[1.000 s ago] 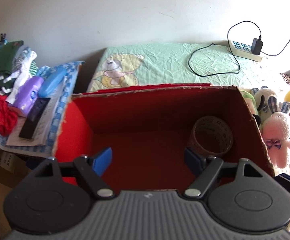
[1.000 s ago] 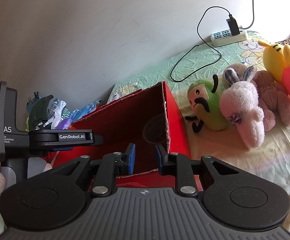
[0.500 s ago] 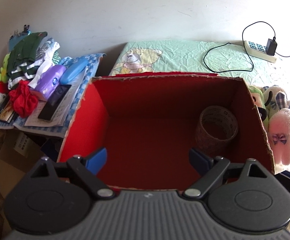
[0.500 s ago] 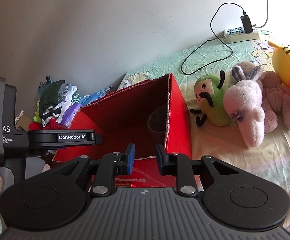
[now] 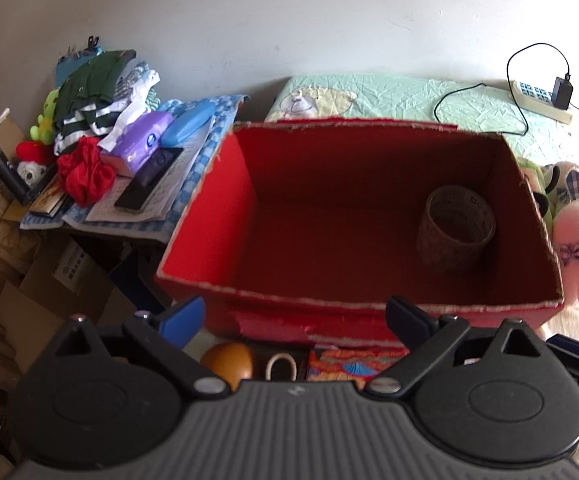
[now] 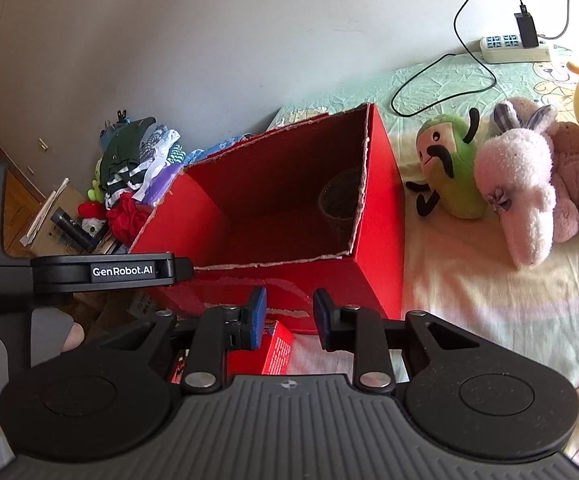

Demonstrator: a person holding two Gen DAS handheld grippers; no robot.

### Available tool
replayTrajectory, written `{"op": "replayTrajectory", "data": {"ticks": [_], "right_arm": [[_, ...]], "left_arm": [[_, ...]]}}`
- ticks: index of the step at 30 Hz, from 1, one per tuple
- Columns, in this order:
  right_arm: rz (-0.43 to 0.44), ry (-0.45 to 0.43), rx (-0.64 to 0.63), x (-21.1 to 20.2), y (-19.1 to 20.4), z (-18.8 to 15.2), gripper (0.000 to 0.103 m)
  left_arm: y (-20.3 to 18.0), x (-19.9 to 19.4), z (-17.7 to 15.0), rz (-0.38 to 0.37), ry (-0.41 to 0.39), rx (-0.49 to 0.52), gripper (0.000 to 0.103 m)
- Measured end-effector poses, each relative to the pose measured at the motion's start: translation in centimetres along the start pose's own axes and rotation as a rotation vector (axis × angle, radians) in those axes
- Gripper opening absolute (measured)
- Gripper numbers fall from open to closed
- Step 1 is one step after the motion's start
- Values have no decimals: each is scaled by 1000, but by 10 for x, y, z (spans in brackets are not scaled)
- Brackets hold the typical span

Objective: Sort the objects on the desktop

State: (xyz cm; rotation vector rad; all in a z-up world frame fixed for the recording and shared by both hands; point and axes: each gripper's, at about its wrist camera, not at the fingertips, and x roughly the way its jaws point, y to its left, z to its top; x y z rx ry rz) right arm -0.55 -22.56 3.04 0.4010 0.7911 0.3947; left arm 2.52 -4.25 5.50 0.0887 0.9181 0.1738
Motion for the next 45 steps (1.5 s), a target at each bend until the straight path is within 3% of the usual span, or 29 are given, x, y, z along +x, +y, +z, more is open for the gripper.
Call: {"op": "replayTrajectory", "data": {"ticks": [6, 15, 23, 30, 32, 37, 41, 45], "right_arm": [[11, 65, 10, 5, -7, -12, 29], [21, 206, 80, 18, -29, -33, 29], [115, 262, 212, 23, -52, -44, 31], [200, 314, 285, 36, -61, -54, 36], [212, 322, 307, 38, -63, -56, 36], [232, 334, 332, 42, -70, -57, 36], [254, 350, 332, 46, -70, -58, 36], [253, 359, 334, 52, -71, -58, 36]], "left_arm": [[-3, 7, -17, -17, 47, -7, 97], [4, 9, -65, -283, 61, 13, 87], [-19, -3, -99, -434, 60, 144, 76], [-47, 2, -111, -484, 69, 259, 60], [-55, 5, -115, -495, 72, 293, 60], [-68, 16, -123, -426, 79, 358, 58], [-68, 21, -121, -436, 81, 349, 65], [-71, 30, -123, -468, 87, 331, 65]]}}
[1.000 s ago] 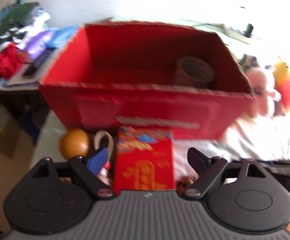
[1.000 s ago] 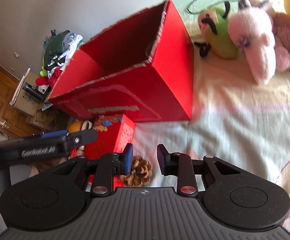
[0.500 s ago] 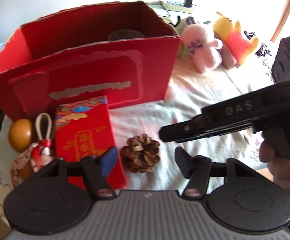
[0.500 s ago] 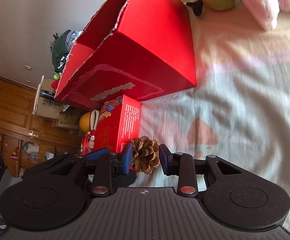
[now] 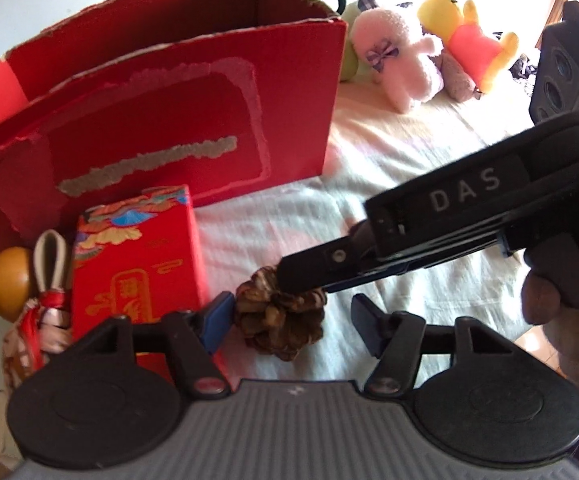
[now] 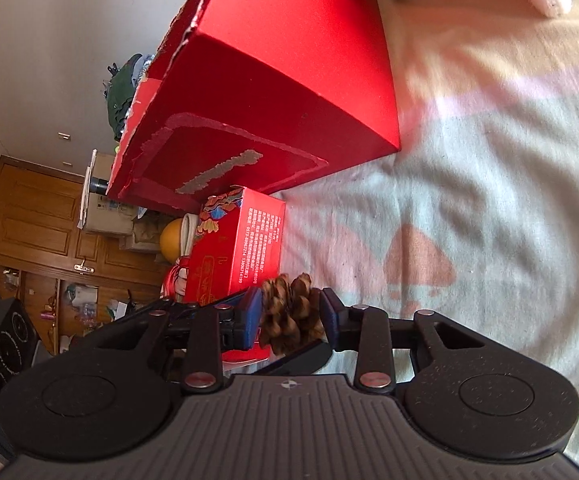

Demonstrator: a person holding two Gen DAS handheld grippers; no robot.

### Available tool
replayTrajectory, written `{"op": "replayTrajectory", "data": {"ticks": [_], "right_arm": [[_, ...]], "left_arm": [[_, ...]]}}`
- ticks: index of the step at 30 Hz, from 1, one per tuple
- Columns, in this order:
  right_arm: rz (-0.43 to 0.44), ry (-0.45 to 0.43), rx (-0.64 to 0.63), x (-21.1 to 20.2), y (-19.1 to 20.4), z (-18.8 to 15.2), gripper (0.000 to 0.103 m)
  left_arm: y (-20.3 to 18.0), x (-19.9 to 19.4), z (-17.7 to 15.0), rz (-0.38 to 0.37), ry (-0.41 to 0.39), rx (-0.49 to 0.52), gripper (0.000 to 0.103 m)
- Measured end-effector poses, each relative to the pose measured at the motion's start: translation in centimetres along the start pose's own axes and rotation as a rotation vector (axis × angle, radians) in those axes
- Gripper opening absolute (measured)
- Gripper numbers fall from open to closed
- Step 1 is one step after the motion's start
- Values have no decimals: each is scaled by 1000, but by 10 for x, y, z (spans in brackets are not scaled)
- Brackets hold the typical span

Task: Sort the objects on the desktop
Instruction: 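Move the right tool down to the pine cone and close on it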

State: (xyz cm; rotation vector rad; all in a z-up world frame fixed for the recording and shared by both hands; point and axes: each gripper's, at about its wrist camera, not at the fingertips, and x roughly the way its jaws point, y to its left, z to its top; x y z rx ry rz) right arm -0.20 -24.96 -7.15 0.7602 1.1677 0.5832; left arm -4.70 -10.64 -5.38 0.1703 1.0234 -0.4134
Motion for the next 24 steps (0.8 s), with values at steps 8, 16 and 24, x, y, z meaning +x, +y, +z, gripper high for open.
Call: {"op": "replayTrajectory", "data": {"ticks": [8, 16, 24], "right_arm": [[8, 16, 23, -3, -9, 2, 38], [-30, 12, 56, -25, -22, 0, 49], [-31, -8, 92, -47, -31, -2, 53]], "left_arm": [[-8, 13, -2, -32, -16, 7, 68], [-24, 25, 0, -74, -11, 91, 58], [-10, 5, 0, -100, 0, 153, 74]]}}
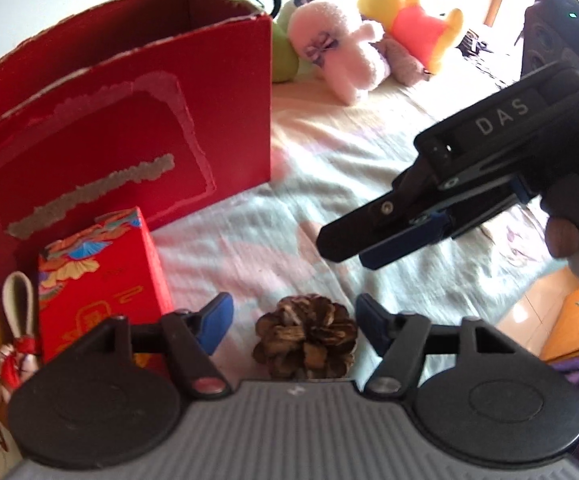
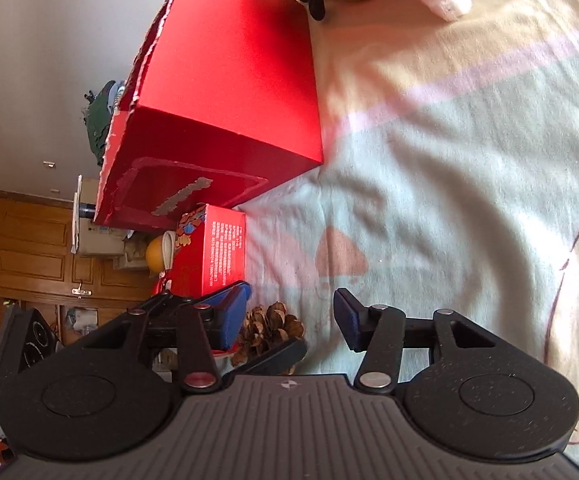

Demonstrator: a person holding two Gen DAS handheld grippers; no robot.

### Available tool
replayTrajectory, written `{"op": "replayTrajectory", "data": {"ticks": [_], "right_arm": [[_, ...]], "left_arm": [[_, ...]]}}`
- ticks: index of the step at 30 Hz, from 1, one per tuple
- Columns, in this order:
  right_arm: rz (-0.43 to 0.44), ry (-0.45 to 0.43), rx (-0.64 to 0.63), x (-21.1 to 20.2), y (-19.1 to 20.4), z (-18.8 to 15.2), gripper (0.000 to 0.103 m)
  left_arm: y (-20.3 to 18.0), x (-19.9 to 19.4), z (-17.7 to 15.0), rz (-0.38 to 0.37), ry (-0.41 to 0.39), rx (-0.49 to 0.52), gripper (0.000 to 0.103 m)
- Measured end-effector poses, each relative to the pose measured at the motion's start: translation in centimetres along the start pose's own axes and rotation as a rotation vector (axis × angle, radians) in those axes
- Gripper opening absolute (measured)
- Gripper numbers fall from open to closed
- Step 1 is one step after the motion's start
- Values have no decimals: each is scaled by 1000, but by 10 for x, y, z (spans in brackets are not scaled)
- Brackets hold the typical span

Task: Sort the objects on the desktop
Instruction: 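Move the right tool down to the pine cone and close on it, then lift the pine cone with the right tool and carry it over the red box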

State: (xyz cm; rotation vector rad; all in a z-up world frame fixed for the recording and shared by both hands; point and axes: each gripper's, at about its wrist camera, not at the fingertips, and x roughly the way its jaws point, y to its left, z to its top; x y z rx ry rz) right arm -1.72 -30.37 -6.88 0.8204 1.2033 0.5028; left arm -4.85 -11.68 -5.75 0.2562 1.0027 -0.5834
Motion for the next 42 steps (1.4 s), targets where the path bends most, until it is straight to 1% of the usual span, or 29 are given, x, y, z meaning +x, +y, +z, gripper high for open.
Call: {"op": "replayTrajectory", "data": {"ticks": [2, 3, 4, 6, 9, 11, 12, 13, 14, 16, 20, 23, 25, 28, 31, 35, 39, 42], "right_arm": [[4, 20, -17, 0, 4, -1, 53], [7, 33, -23, 1, 6, -1, 53], [10, 45, -28, 2, 6, -2, 53], [14, 64, -42, 4, 8, -3, 53], [14, 86, -55, 17, 16, -5, 52], [17, 107, -57, 24, 17, -7, 52], [20, 118, -52, 27, 16, -8, 53], [28, 124, -43, 29, 15, -9, 53], [42, 123, -35, 30, 15, -9, 51], [53, 115, -39, 28, 16, -10, 45], [36, 100, -64, 19, 22, -9, 45], [45, 56, -74, 6, 31, -6, 45], [47, 12, -96, -6, 42, -2, 45], [40, -58, -160, -24, 64, 6, 45], [34, -127, -231, -40, 88, 15, 45], [23, -212, -332, -53, 124, 30, 45], [2, -277, -384, -47, 154, 54, 45], [-46, -283, -382, -33, 168, 74, 45]], "left_arm": [[3, -11, -4, -36, 11, 9, 75], [3, -13, -6, -53, 33, 8, 75], [4, -12, -5, -71, 58, 3, 73], [1, -9, -7, -96, 79, -3, 70], [-4, 3, -10, -67, 107, -2, 63], [-6, 5, -12, -46, 92, 1, 59], [-7, 6, -12, -40, 90, 2, 59], [-8, 7, -12, -31, 89, 2, 56], [-8, 8, -12, -22, 85, 3, 49], [-6, 8, -11, -29, 83, -2, 49], [-4, 4, -6, -47, 80, -13, 50], [-6, -8, 4, -48, 35, 6, 50], [-5, -21, 17, -58, -8, 12, 50], [0, -39, 36, -84, -84, 11, 50], [6, -57, 55, -96, -164, 32, 50], [28, -82, 81, -120, -251, 49, 50], [56, -96, 108, -138, -294, 71, 50], [80, -90, 127, -156, -276, 89, 50]]}}
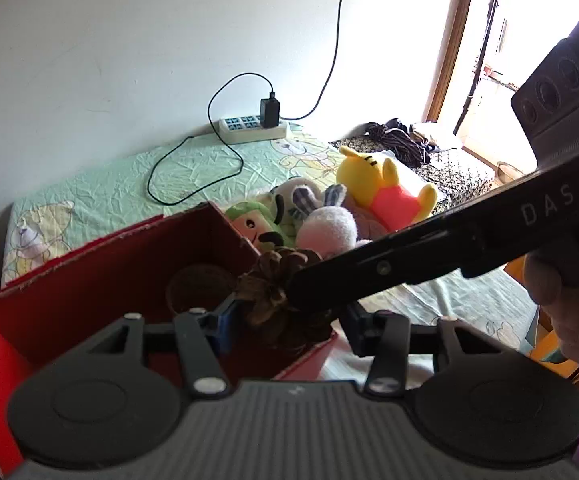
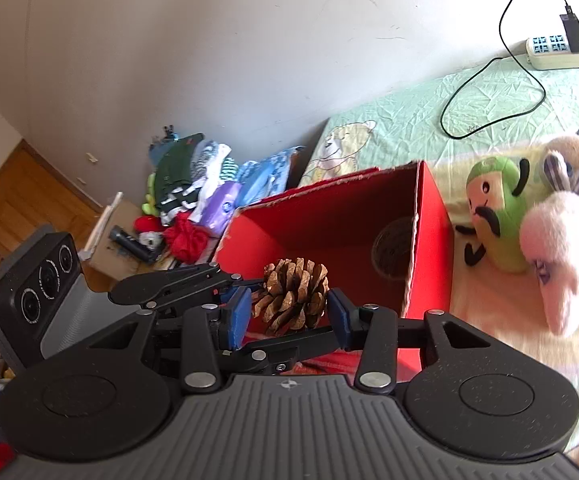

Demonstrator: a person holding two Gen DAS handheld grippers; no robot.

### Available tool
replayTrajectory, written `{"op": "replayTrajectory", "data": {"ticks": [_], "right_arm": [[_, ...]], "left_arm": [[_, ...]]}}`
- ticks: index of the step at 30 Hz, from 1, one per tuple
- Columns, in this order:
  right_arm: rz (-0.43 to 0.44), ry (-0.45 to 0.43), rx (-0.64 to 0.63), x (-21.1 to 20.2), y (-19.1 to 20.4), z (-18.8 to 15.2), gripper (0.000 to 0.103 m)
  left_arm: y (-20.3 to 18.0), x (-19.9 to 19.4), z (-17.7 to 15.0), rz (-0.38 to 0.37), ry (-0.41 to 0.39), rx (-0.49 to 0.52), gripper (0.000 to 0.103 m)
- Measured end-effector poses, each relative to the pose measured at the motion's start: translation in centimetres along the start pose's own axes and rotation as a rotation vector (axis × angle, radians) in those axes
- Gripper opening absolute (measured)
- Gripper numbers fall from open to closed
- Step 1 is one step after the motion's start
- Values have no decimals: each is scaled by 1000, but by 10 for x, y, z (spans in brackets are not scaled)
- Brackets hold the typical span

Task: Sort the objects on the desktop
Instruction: 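Lift the pine cone with the right tool and carry it over the red box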

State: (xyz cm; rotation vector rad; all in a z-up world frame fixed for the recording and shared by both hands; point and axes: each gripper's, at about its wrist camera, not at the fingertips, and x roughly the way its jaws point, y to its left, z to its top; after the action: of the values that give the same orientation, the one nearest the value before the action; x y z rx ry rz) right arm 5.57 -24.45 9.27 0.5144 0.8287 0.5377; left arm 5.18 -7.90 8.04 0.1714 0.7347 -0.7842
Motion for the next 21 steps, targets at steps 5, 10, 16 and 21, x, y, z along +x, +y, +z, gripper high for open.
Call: {"op": "replayTrajectory", "data": {"ticks": [5, 10, 16, 21], "right_arm": [[-83, 48, 26, 31, 1, 18, 45], [-151, 95, 90, 58, -5, 21, 45], [-252, 147, 122, 86, -6, 14, 45], [-338, 163, 125, 97, -6, 11, 45]], "left_arm": [[36, 17, 3, -51, 62, -2, 50], [59, 46, -1, -99, 148, 7, 51], [75, 77, -7, -151, 282, 68, 51], [84, 96, -10, -219, 358, 51, 51]]}}
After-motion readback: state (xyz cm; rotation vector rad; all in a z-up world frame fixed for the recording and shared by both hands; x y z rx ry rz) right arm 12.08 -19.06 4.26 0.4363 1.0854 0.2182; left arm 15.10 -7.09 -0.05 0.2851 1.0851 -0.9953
